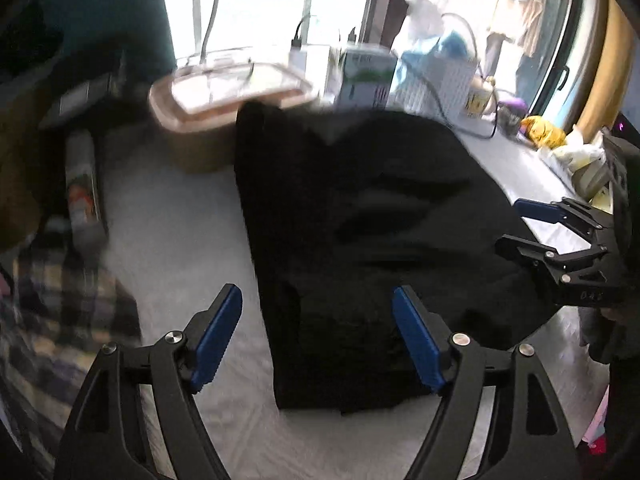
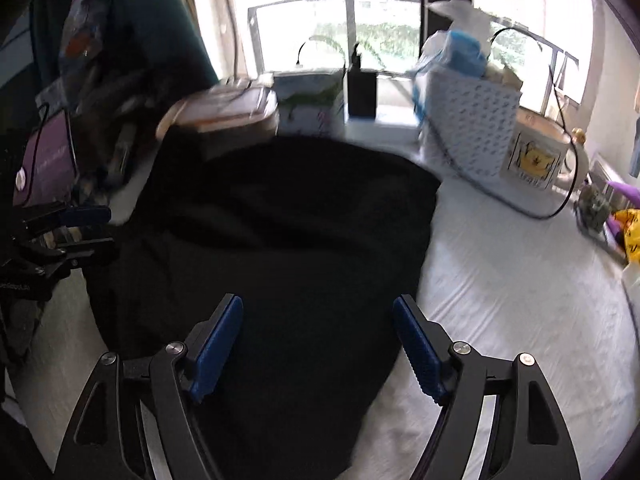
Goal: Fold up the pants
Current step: 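Release the folded pants with the right tool and withdraw both tools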
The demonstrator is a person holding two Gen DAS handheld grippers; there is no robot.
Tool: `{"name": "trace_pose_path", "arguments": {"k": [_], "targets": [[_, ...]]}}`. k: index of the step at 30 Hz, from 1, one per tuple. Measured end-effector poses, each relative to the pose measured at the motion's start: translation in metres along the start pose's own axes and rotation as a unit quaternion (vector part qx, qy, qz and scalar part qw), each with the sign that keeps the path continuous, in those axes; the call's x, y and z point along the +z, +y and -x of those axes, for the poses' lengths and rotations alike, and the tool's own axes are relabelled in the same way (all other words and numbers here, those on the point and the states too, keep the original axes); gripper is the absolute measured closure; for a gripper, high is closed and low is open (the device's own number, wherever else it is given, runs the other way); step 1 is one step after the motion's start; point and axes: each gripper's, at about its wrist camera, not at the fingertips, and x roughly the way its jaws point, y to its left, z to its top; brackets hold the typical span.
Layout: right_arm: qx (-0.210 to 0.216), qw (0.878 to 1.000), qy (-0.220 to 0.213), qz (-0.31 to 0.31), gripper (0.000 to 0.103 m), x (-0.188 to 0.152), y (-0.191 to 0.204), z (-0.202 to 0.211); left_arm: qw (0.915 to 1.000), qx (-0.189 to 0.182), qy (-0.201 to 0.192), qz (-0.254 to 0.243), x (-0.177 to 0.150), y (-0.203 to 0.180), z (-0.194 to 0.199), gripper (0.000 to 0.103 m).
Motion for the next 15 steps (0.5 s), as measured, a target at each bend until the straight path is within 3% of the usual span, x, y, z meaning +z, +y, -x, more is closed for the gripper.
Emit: {"name": "trace_pose_path", "arguments": {"k": [4,15], "targets": [[-0.013,1.0,0.019,0.008,0.024,-0.019,0.002,-0.003,0.9998,0.002,0.016,0.006,-0.017,0.0,-0.007,0.024],[-0.023,0.999,0.028,-0.005,0.023,-0.049,-0.004,0.012,0.9998,0.015,0.002,0.011,-0.039,-0.004,0.006,0.022]]}}
